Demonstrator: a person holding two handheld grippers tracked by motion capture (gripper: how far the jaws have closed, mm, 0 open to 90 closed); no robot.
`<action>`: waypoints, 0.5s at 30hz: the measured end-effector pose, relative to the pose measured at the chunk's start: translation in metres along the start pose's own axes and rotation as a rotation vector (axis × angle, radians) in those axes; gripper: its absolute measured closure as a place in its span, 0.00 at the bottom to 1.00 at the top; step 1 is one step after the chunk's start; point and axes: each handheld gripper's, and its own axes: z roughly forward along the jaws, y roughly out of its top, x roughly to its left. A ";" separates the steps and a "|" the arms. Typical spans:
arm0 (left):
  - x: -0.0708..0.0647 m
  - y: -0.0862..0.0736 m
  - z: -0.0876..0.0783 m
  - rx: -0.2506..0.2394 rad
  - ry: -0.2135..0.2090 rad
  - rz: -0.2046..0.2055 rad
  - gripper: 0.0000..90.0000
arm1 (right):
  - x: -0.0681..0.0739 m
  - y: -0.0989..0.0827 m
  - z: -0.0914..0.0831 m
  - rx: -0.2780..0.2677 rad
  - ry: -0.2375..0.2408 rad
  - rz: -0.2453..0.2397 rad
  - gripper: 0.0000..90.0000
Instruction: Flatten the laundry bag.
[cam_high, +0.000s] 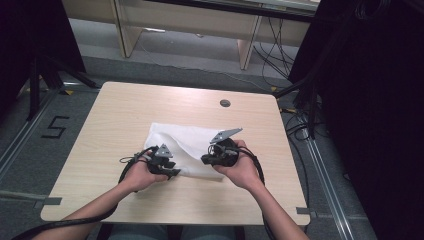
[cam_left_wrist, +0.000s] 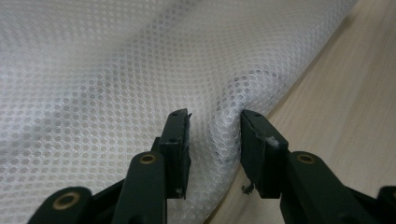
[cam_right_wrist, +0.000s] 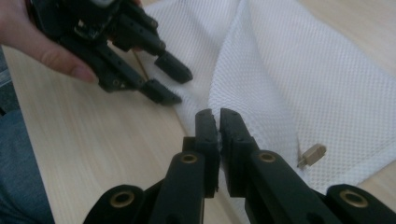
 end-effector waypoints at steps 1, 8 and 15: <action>0.000 0.000 0.001 -0.005 -0.008 -0.003 0.69 | 0.000 -0.003 0.001 0.011 0.011 0.003 0.97; -0.008 0.001 -0.003 -0.004 -0.006 -0.010 0.65 | 0.001 -0.017 0.010 0.021 0.028 0.012 0.97; -0.027 0.008 -0.009 -0.014 -0.080 0.040 0.76 | -0.002 -0.021 0.011 0.008 0.044 0.013 0.97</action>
